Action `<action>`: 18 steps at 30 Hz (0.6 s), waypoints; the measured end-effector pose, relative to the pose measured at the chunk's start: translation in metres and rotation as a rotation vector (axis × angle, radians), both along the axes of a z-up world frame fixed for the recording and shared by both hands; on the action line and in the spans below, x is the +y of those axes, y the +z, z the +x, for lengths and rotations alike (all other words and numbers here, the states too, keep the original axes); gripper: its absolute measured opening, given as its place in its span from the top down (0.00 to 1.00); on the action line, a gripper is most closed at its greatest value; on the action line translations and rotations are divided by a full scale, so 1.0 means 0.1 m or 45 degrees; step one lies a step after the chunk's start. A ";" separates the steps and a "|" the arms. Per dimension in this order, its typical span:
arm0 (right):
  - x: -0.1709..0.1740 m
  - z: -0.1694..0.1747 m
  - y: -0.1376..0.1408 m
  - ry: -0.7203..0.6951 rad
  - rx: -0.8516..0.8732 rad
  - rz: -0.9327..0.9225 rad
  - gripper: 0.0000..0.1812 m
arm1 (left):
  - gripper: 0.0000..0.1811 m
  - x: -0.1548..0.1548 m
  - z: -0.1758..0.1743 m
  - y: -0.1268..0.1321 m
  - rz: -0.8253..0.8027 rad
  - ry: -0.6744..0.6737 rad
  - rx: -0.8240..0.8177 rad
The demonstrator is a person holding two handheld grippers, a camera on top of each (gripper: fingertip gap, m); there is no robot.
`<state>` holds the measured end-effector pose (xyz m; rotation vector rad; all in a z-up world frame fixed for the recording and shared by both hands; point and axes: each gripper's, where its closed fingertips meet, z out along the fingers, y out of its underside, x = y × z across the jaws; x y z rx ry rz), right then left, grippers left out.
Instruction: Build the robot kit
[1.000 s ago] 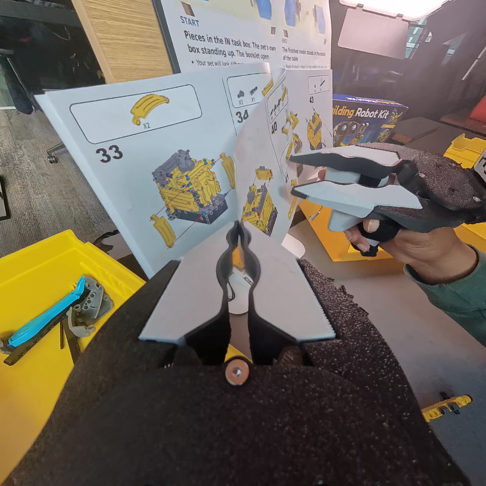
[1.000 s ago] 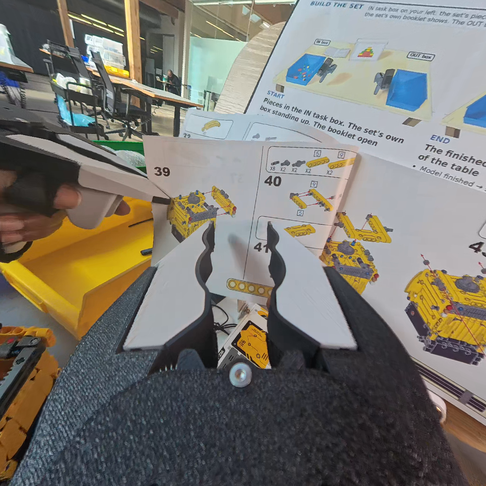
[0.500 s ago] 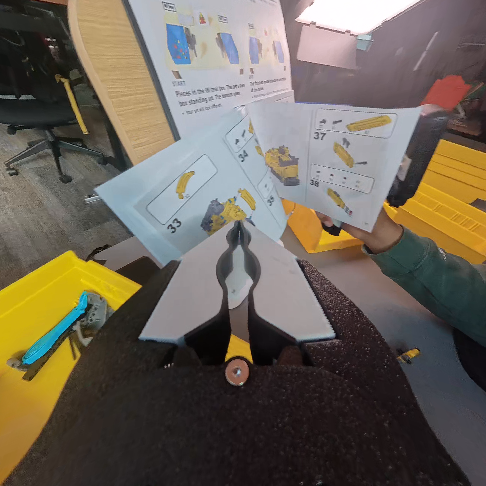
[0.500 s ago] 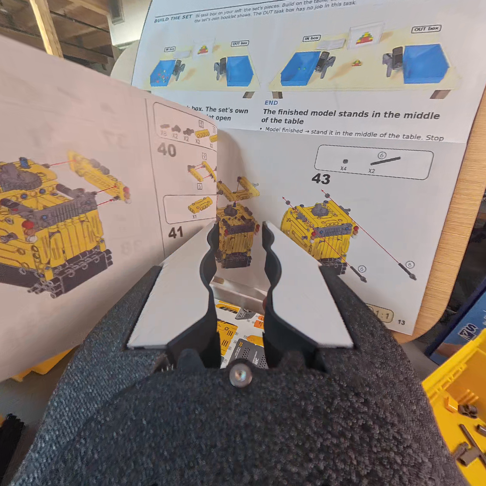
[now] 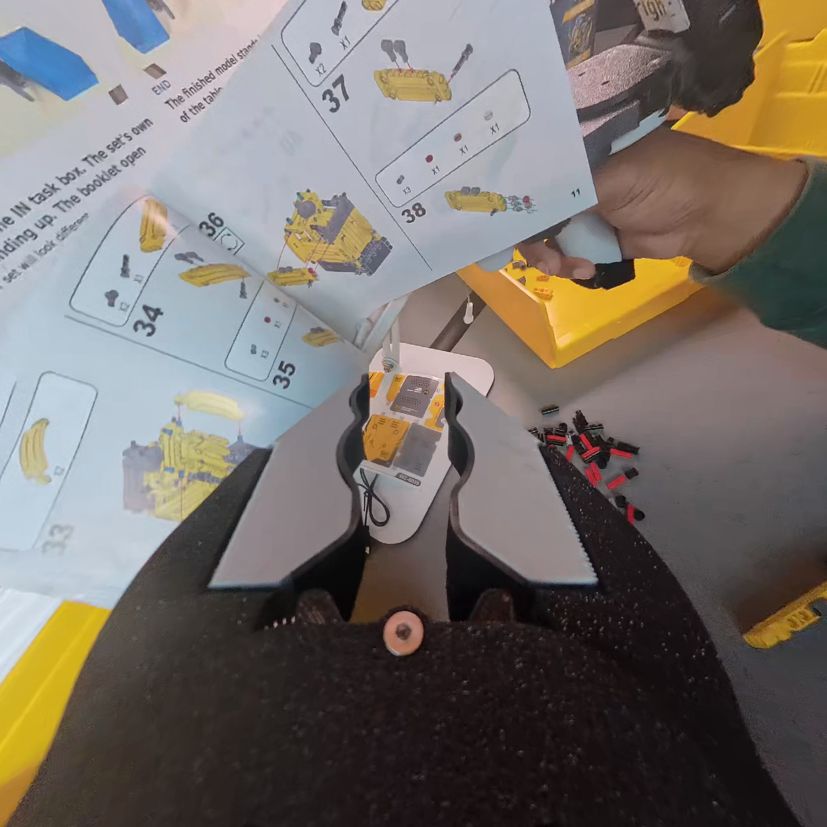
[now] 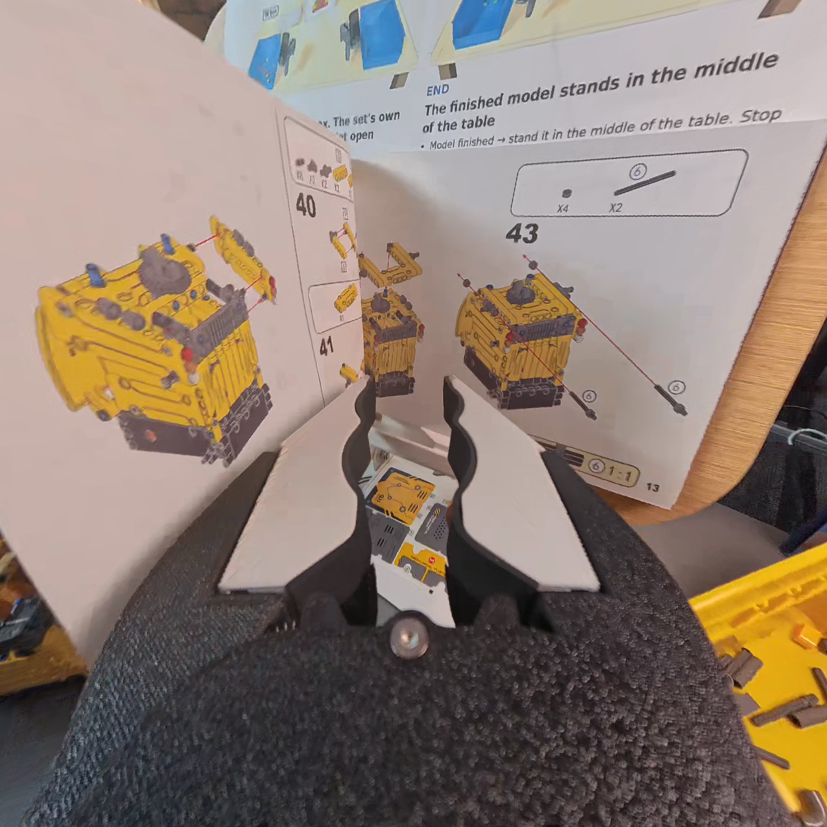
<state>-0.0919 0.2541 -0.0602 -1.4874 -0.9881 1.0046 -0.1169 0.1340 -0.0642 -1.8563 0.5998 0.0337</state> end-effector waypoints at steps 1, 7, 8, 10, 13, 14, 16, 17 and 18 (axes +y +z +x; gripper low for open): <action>-0.01 0.03 -0.06 0.034 -0.039 -0.010 0.84 | 0.83 0.07 0.04 -0.02 -0.009 -0.010 0.049; -0.16 0.22 -0.42 0.148 -0.245 0.174 0.79 | 0.88 0.49 -0.13 -0.32 -0.190 0.045 0.515; -0.20 0.25 -0.44 0.172 -0.254 0.218 0.77 | 0.90 0.52 -0.18 -0.34 -0.199 0.050 0.555; -0.31 0.26 -0.42 0.236 -0.218 0.284 0.73 | 0.95 0.55 -0.28 -0.33 -0.196 0.072 0.580; -0.28 0.26 -0.19 0.216 -0.073 0.283 0.72 | 0.96 0.57 -0.29 -0.32 -0.191 0.083 0.524; -0.25 0.26 -0.09 0.197 -0.001 0.257 0.73 | 0.96 0.57 -0.27 -0.31 -0.180 0.080 0.522; -0.17 0.27 0.05 0.145 0.106 0.197 0.85 | 0.95 0.58 -0.23 -0.32 -0.157 0.073 0.554; -0.11 0.29 0.07 0.107 0.135 0.181 0.90 | 0.94 0.59 -0.20 -0.32 -0.149 0.066 0.577; -0.04 0.30 0.08 0.068 0.151 0.164 0.94 | 0.94 0.60 -0.16 -0.32 -0.141 0.049 0.597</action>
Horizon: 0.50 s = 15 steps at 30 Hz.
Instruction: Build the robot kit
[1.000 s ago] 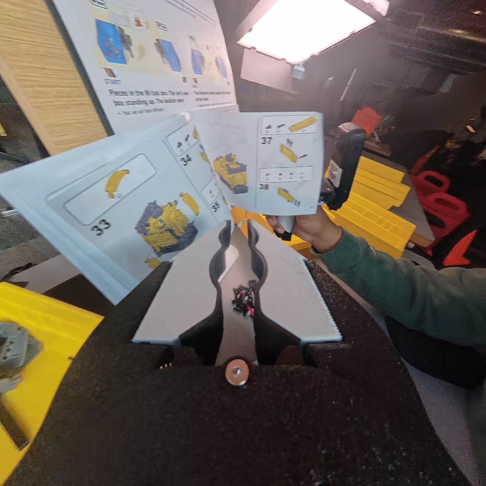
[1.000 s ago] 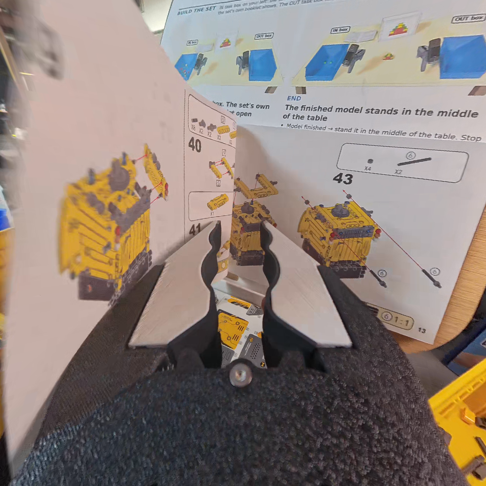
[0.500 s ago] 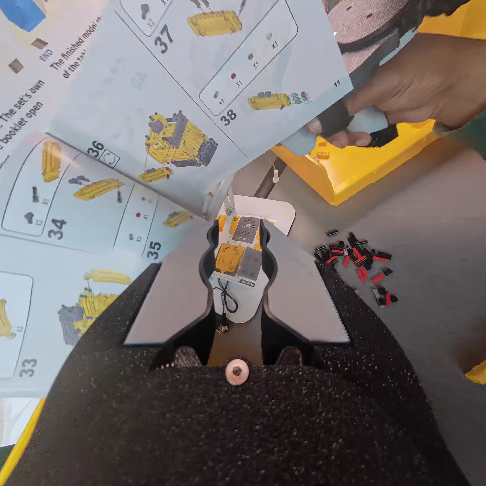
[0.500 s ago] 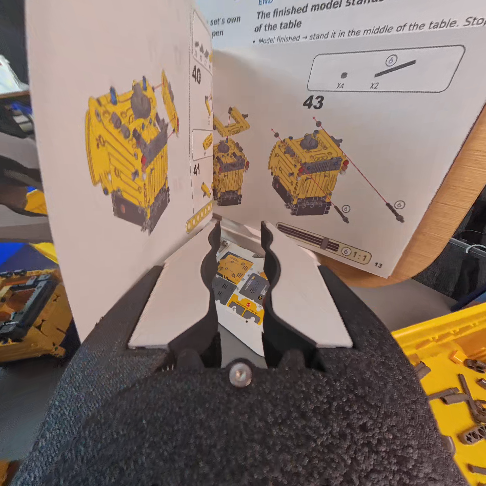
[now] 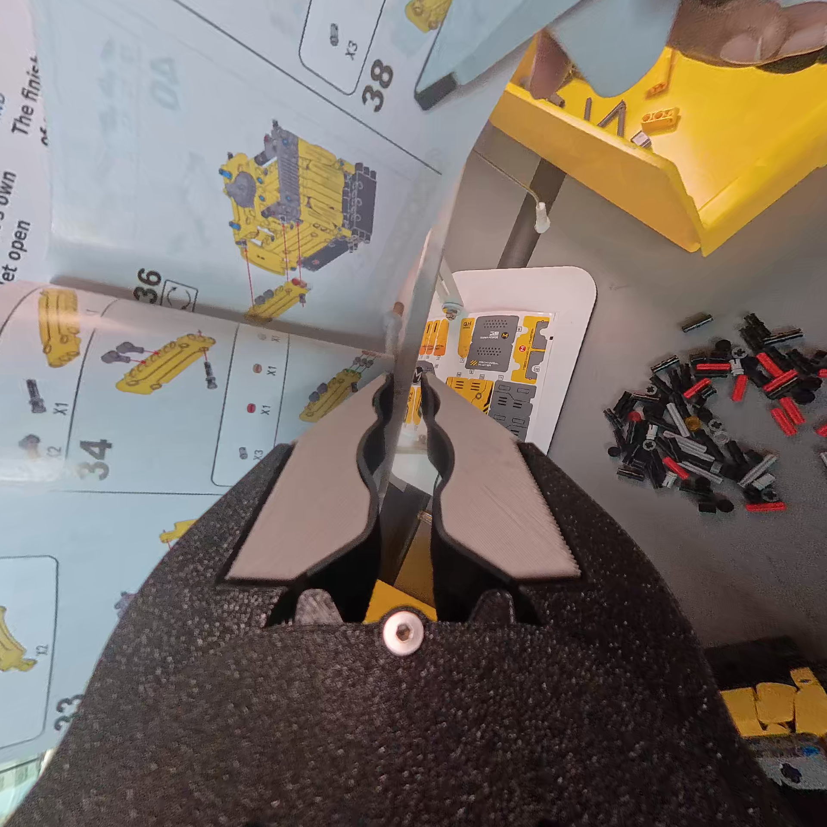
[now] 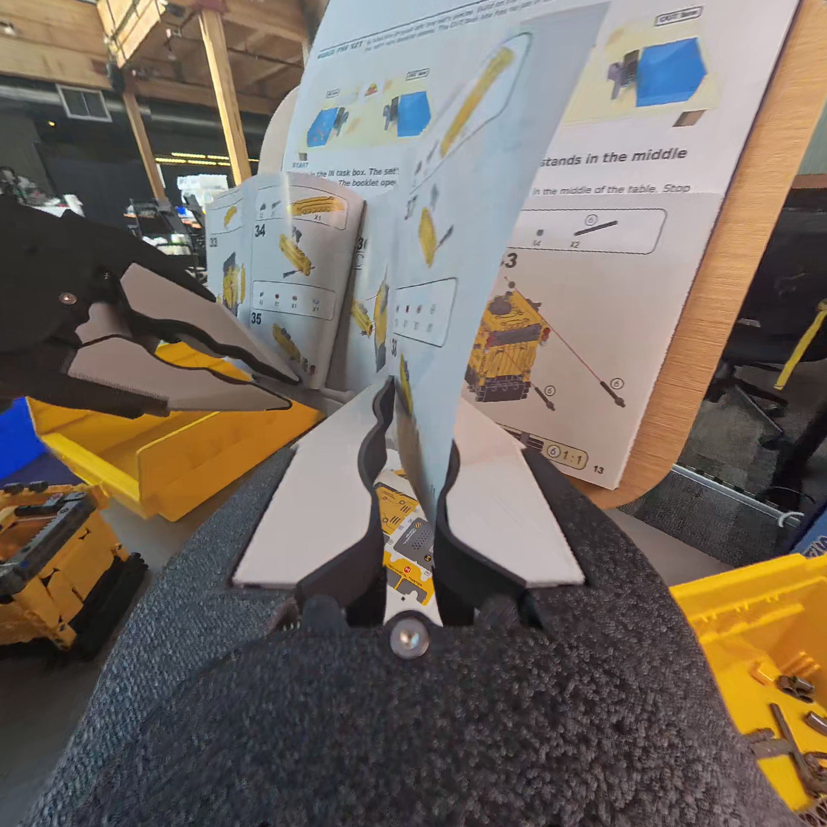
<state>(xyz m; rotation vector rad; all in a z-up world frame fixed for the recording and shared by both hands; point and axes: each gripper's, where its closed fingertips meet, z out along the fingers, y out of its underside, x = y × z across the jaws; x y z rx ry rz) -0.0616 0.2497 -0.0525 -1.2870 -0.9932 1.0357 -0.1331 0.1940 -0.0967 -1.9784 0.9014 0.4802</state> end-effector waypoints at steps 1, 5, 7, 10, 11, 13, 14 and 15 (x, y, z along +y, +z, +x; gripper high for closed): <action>0.06 0.01 -0.01 -0.026 0.005 -0.026 0.95 | 0.93 0.01 0.05 0.00 0.001 -0.029 0.013; 0.22 0.03 -0.06 -0.072 0.013 -0.132 0.96 | 0.91 0.09 0.20 0.05 -0.024 -0.073 0.074; 0.28 0.02 -0.08 -0.088 0.004 -0.157 0.97 | 0.90 0.13 0.29 0.10 -0.033 -0.102 0.132; 0.32 0.00 -0.09 -0.089 -0.015 -0.154 0.99 | 0.90 0.20 0.24 0.09 -0.100 -0.060 0.254; 0.33 0.00 -0.09 -0.086 -0.020 -0.154 0.99 | 0.90 0.20 0.18 0.02 -0.184 -0.027 0.273; 0.35 0.00 -0.09 -0.084 -0.028 -0.151 0.99 | 0.89 0.21 0.06 -0.05 -0.294 0.030 0.302; 0.35 0.00 -0.10 -0.079 -0.030 -0.151 0.99 | 0.89 0.20 0.02 -0.08 -0.342 0.034 0.310; 0.35 0.01 -0.10 -0.073 -0.035 -0.151 0.99 | 0.89 0.19 -0.01 -0.10 -0.379 0.031 0.308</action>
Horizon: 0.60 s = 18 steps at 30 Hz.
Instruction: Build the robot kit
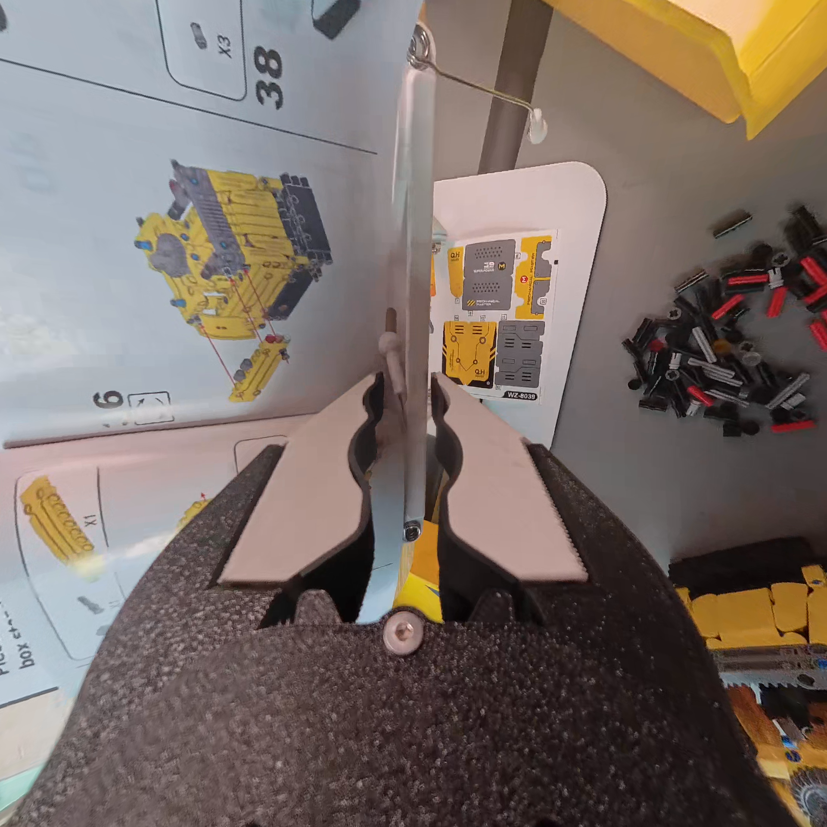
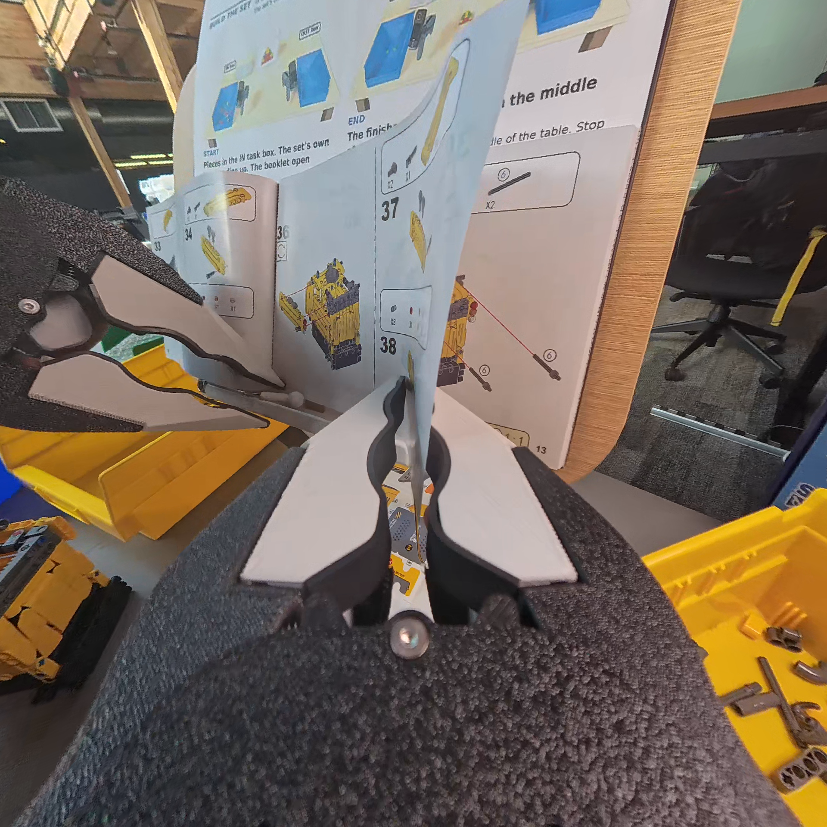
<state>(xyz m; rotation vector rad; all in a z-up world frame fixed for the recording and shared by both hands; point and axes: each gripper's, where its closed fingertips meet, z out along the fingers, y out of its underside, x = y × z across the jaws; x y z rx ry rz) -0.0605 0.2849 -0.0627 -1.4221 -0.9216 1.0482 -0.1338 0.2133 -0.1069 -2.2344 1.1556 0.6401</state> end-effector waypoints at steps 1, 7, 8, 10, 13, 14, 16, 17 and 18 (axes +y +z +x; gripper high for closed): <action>0.01 0.01 -0.01 0.004 -0.005 0.001 0.99 | 0.90 -0.01 0.00 0.00 -0.024 -0.009 -0.007; 0.03 0.05 -0.05 0.029 -0.020 -0.009 1.00 | 0.95 -0.14 -0.08 -0.05 -0.352 0.027 -0.129; 0.03 0.06 -0.05 0.033 -0.023 -0.004 1.00 | 0.96 -0.15 -0.08 -0.06 -0.413 0.049 -0.194; 0.03 0.07 -0.04 0.037 -0.024 0.008 1.00 | 0.96 -0.15 -0.08 -0.06 -0.486 0.077 -0.300; 0.03 0.07 -0.05 0.042 -0.029 0.015 1.00 | 0.97 -0.15 -0.07 -0.05 -0.538 0.100 -0.442; 0.03 0.07 -0.06 0.050 -0.031 0.014 1.00 | 0.97 -0.15 -0.06 -0.05 -0.542 0.109 -0.514; 0.01 0.07 -0.06 0.070 -0.030 0.010 1.00 | 0.98 -0.14 -0.04 -0.04 -0.547 0.126 -0.711; 0.01 0.07 -0.06 0.074 -0.032 0.008 1.00 | 0.99 -0.14 -0.03 -0.03 -0.539 0.123 -0.805; 0.01 0.07 -0.06 0.077 -0.033 0.006 1.00 | 0.99 -0.13 -0.03 -0.02 -0.521 0.118 -0.876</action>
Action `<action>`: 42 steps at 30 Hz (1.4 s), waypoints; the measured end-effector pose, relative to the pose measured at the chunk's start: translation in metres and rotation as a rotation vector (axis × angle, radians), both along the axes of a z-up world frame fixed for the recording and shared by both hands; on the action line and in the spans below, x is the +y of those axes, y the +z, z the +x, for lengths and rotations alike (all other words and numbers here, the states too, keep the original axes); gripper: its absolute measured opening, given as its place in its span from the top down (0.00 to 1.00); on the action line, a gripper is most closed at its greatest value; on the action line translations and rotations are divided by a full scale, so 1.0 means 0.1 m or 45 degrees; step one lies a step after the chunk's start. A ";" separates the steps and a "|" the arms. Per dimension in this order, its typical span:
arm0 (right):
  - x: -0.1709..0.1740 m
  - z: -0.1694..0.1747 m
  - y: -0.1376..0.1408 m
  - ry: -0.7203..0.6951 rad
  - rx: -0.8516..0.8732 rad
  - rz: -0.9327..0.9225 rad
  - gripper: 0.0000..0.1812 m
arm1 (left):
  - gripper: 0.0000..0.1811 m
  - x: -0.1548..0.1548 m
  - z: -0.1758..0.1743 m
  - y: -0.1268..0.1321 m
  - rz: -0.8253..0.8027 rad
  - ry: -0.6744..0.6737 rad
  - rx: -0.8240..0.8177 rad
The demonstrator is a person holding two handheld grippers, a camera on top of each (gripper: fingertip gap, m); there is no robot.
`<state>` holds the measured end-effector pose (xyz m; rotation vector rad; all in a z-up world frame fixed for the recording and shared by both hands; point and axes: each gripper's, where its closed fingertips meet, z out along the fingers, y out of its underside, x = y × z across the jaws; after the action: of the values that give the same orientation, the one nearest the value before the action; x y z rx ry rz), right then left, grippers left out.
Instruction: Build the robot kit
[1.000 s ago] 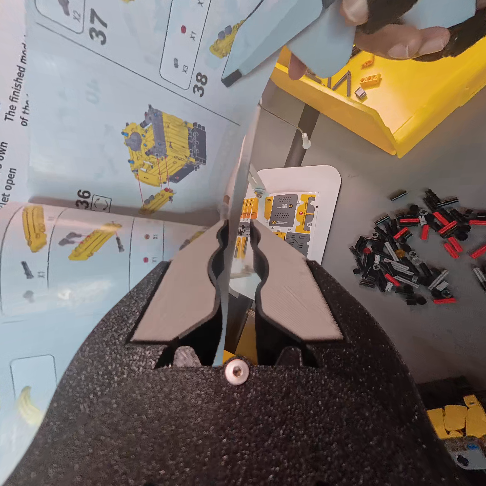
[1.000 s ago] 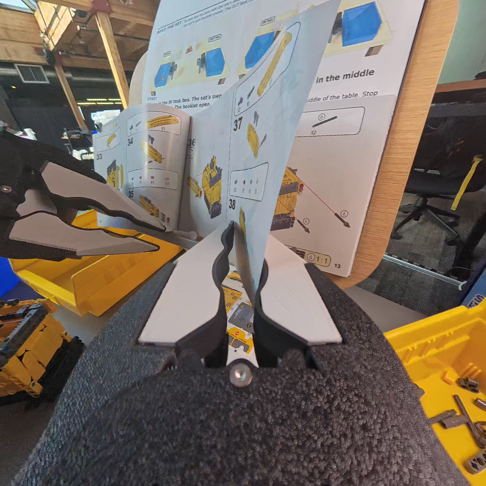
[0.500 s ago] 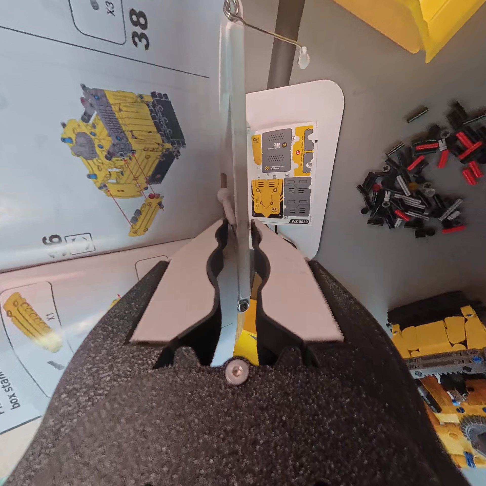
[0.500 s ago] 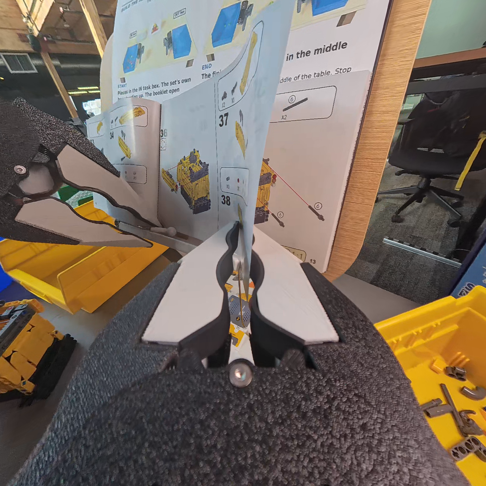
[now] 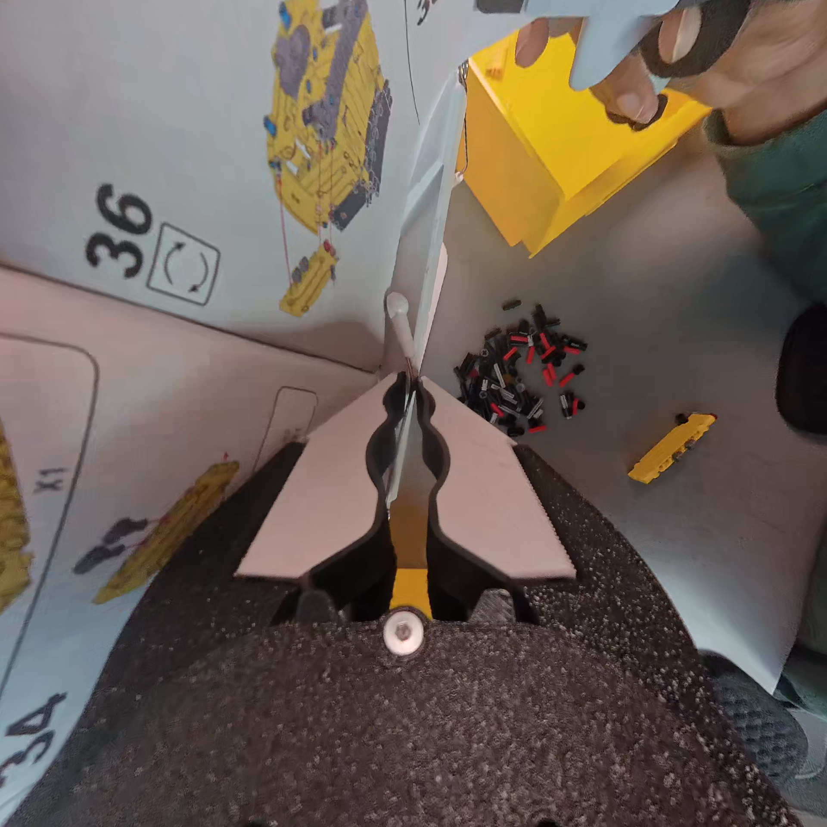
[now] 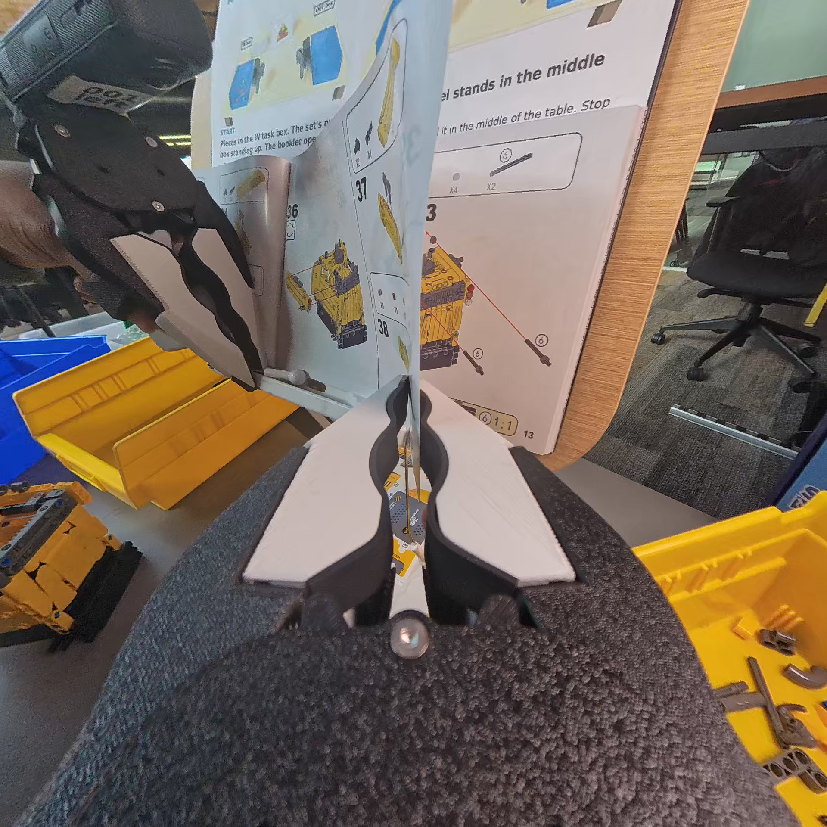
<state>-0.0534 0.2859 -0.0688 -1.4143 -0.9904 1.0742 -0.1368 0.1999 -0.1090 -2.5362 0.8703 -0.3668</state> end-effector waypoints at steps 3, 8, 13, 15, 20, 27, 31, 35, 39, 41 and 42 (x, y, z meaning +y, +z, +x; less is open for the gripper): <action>0.03 -0.01 -0.01 -0.020 -0.005 -0.025 1.00 | 0.99 0.01 0.01 0.01 0.056 -0.003 -0.109; 0.08 -0.03 -0.02 -0.045 0.017 -0.052 1.00 | 0.99 0.02 0.01 0.02 0.116 -0.040 -0.159; 0.07 -0.04 -0.03 -0.009 0.015 -0.075 1.00 | 1.00 0.03 0.00 0.06 0.099 0.079 -0.227; 0.08 -0.04 -0.03 0.002 0.024 -0.092 1.00 | 1.00 0.02 0.01 0.06 0.116 0.084 -0.218; 0.09 -0.03 -0.05 0.010 0.020 -0.096 1.00 | 1.00 0.04 -0.02 0.14 0.152 0.055 -0.151; 0.12 -0.07 -0.06 -0.024 0.012 -0.102 1.00 | 1.00 -0.05 -0.21 0.38 0.314 0.080 0.051; 0.09 -0.03 -0.05 -0.033 0.011 -0.105 1.00 | 1.00 -0.11 -0.29 0.47 0.473 0.213 -0.208; 0.00 0.02 0.02 0.038 0.011 -0.055 1.00 | 0.98 -0.23 -0.59 0.54 0.726 0.459 -0.386; -0.34 0.11 0.24 0.231 0.055 0.021 1.00 | 0.97 -0.43 -0.85 0.41 0.816 0.651 -0.529; -0.66 0.07 0.38 0.342 0.055 0.101 1.00 | 0.97 -0.49 -0.88 0.35 0.854 0.689 -0.527; -0.84 0.00 0.42 0.380 0.040 0.156 1.00 | 0.97 -0.51 -0.89 0.34 0.863 0.706 -0.536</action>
<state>-0.0533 0.2023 -0.0270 -1.1707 -1.2497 1.2249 -0.2259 0.1492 -0.0753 -1.8540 0.0773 -0.3319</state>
